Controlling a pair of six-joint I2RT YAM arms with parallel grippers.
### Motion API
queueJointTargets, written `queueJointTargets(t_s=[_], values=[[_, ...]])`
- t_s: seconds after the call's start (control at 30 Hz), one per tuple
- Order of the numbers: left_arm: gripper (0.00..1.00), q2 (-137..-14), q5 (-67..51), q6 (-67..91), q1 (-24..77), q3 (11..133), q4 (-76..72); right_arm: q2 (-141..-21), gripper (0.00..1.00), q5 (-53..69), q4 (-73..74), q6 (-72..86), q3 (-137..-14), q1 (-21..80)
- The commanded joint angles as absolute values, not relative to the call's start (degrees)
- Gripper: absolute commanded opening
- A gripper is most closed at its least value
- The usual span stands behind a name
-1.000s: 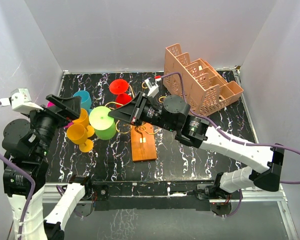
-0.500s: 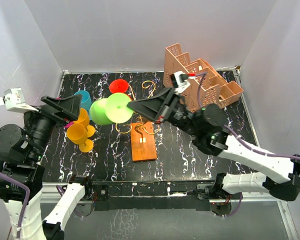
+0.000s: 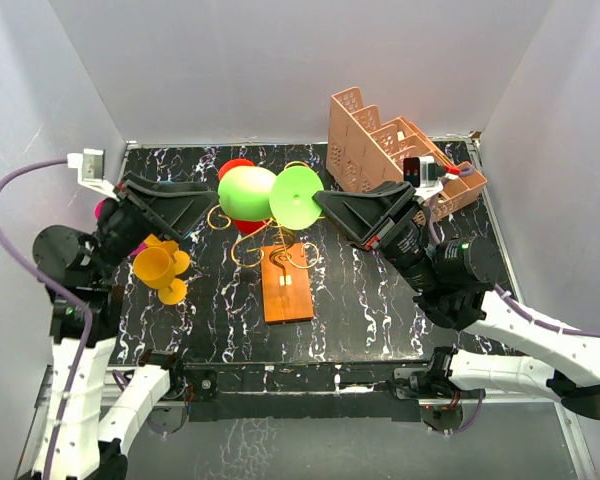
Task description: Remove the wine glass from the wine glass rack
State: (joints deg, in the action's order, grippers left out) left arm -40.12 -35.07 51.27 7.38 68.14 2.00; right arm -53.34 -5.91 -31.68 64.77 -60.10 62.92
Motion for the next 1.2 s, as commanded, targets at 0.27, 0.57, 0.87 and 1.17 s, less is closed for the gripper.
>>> queueJointTargets(t_s=[0.27, 0.57, 0.87, 1.17], values=[[0.96, -44.2, -51.2, 80.5, 7.7, 57.5, -42.7, -52.1, 0.08, -7.6, -41.3, 64.9, -59.2, 62.8], [0.75, -47.8, -53.6, 96.4, 7.7, 54.5, -65.3, -54.2, 0.08, -8.6, -45.2, 68.0, -58.1, 62.8], [0.49, -50.0, -52.0, 104.9, 7.7, 52.7, -77.6, -53.0, 0.08, -17.3, -41.7, 71.3, -55.0, 62.8], [0.18, -48.5, -52.4, 101.3, 7.7, 53.4, -73.0, -52.9, 0.13, -25.2, -33.4, 73.0, -55.0, 62.7]])
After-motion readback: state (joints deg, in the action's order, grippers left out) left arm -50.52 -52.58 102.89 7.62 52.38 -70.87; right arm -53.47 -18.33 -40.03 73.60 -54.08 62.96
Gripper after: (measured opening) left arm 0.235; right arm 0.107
